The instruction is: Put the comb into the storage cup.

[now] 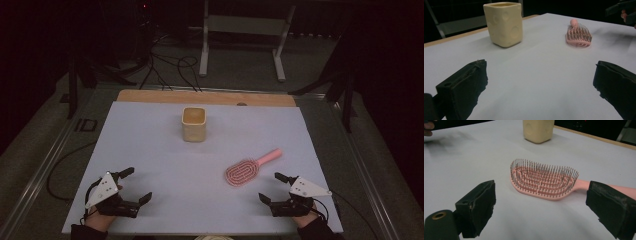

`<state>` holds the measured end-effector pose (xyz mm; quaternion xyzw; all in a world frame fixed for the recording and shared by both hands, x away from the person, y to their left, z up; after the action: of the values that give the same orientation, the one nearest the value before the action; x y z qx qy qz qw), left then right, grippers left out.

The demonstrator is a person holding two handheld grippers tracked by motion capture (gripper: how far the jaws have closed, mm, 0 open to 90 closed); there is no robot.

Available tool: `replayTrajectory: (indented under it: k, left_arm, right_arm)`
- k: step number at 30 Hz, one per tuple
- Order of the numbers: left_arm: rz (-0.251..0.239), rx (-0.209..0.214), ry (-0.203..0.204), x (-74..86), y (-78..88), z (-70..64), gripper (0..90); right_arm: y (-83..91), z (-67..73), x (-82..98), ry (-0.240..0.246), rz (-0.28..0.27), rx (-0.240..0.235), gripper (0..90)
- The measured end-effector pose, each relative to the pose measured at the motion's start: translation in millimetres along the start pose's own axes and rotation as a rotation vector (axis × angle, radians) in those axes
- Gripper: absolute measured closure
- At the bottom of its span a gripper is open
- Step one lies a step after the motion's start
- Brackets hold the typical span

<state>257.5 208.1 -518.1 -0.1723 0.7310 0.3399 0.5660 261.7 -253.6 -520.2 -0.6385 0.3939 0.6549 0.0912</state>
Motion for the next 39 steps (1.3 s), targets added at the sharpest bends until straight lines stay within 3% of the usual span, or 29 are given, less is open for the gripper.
replayTrajectory:
  k: [8, 17, 39]
  left_arm:
    - [0.000, 0.003, 0.000, -0.9, -0.2, -0.6, 0.1]
    - [0.002, 0.006, 0.002, -1.0, 2.7, -1.4, 0.1]
    - [-0.001, 0.018, 0.003, -1.4, 4.5, -3.4, 0.1]
  right_arm:
    - [0.0, -1.6, 1.9, -0.010, 0.001, -0.009, 9.8]
    - [-1.8, 5.7, -0.8, -0.007, 0.033, -0.072, 9.4]
    - [5.4, 18.4, -32.6, 0.014, 0.019, -0.118, 8.4]
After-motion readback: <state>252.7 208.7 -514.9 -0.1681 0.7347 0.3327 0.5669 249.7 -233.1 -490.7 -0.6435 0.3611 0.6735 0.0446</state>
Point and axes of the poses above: each handheld gripper's, and its own axes: y roughly backward along the jaws, x roughly out of its underside, z roughly to its left, the point moved 5 cm from there along -y, roughly forward along the jaws, and after that the axes turned 8 degrees about y, right-handed, at the moved point
